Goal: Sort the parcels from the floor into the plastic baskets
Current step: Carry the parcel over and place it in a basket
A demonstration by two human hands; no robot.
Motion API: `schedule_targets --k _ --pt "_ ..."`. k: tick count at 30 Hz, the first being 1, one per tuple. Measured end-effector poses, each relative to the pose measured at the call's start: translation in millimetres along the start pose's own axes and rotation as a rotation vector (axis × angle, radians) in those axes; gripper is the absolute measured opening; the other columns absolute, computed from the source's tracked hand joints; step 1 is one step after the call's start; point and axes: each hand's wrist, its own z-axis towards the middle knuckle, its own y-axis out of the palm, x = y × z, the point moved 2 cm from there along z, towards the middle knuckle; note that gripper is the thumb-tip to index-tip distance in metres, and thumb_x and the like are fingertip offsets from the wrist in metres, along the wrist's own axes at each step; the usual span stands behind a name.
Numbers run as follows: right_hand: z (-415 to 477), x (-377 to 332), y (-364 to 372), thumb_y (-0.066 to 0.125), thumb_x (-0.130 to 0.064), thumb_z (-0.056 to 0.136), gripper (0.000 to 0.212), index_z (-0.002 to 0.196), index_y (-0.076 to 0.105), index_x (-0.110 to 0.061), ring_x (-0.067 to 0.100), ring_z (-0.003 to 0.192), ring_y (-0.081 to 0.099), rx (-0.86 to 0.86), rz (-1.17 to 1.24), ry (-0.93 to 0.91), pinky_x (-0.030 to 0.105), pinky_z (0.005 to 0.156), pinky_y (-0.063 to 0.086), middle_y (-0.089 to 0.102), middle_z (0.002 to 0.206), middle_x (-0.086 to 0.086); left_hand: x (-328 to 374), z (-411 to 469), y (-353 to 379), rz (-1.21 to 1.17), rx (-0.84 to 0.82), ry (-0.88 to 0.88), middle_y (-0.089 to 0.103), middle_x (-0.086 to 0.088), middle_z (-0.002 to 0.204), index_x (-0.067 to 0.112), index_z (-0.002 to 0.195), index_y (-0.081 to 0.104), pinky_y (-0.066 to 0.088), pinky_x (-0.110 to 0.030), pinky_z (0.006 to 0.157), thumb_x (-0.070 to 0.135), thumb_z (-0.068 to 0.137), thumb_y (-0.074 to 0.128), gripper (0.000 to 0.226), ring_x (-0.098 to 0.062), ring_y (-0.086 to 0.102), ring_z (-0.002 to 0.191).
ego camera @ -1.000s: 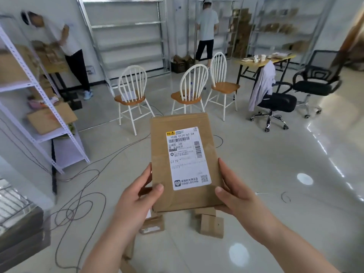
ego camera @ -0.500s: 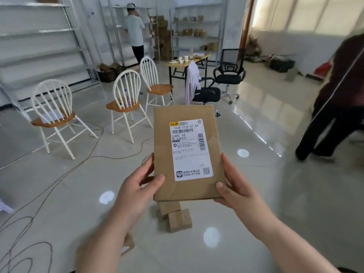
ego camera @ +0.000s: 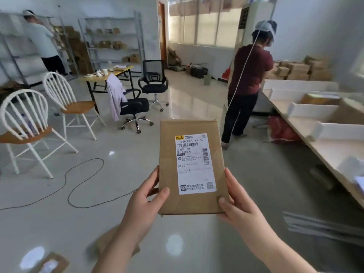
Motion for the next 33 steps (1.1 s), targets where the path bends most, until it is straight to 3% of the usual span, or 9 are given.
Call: schedule_targets --k 6,11,16,20,22,27,30,33 --pt "-16 -3 -56 0.041 0.007 0.095 0.059 0.126 0.039 -0.044 -0.009 0.111 0.056 0.243 0.042 -0.013 0.021 0.091 0.050 0.052 0.126 -0.035 4 42 69 0.001 -0.258 0.031 0.059 0.029 0.122 0.044 0.136 0.043 0.046 -0.011 0.082 0.015 0.093 0.057 0.054 0.006 0.055 0.112" --pt "-26 -11 -94 0.044 0.007 0.093 0.062 0.126 0.040 -0.046 0.000 0.122 0.052 0.469 0.054 -0.036 0.045 0.110 0.036 0.050 0.131 -0.031 12 76 130 -0.018 -0.445 0.043 0.061 0.027 0.120 0.042 0.137 0.043 0.043 -0.020 0.089 0.014 0.093 0.056 0.054 0.004 0.056 0.113" --pt "-45 -13 -122 0.043 0.007 0.093 0.063 0.125 0.039 -0.046 0.005 0.127 0.049 0.698 0.077 -0.066 0.046 0.111 0.035 0.046 0.137 -0.026 13 103 195 -0.024 -0.682 0.048 0.060 0.031 0.119 0.052 0.125 0.044 0.044 -0.014 0.088 0.015 0.092 0.056 0.051 0.007 0.054 0.113" --pt "-76 -7 -139 0.042 0.007 0.094 0.063 0.128 0.035 -0.046 0.006 0.129 0.046 0.920 0.079 -0.097 0.045 0.112 0.034 0.047 0.135 -0.028 10 102 257 -0.076 -0.923 0.054 0.060 0.030 0.120 0.045 0.128 0.044 0.045 -0.008 0.085 0.006 0.093 0.053 0.053 0.006 0.053 0.116" --pt "-99 -4 -147 0.042 0.005 0.095 0.064 0.128 0.034 -0.049 0.002 0.128 0.047 1.014 0.055 -0.086 0.041 0.111 0.036 0.050 0.130 -0.034 7 92 289 -0.091 -1.029 0.047 0.059 0.027 0.123 0.043 0.131 0.043 0.045 -0.013 0.087 0.005 0.092 0.054 0.055 0.003 0.054 0.116" --pt "-163 2 -164 0.046 0.002 0.095 0.067 0.126 0.034 -0.055 -0.003 0.121 0.051 1.258 0.013 -0.057 0.027 0.094 0.051 0.050 0.128 -0.036 7 51 358 -0.086 -1.286 0.024 0.059 0.022 0.126 0.035 0.139 0.041 0.048 -0.009 0.075 0.008 0.092 0.055 0.056 -0.002 0.059 0.110" --pt "-199 9 -174 0.052 0.002 0.092 0.069 0.124 0.036 -0.056 0.000 0.121 0.052 1.393 0.046 -0.035 0.036 0.100 0.047 0.050 0.131 -0.032 6 21 397 -0.054 -1.397 0.023 0.060 0.021 0.126 0.036 0.140 0.040 0.048 -0.009 0.076 0.008 0.093 0.055 0.056 -0.003 0.059 0.110" --pt "-235 20 -189 0.053 0.003 0.091 0.068 0.124 0.038 -0.054 0.000 0.118 0.055 1.495 0.086 0.000 0.034 0.099 0.048 0.052 0.133 -0.025 0 -12 435 -0.024 -1.485 0.011 0.060 0.020 0.125 0.037 0.139 0.041 0.048 -0.010 0.077 0.008 0.093 0.055 0.056 -0.004 0.059 0.109"
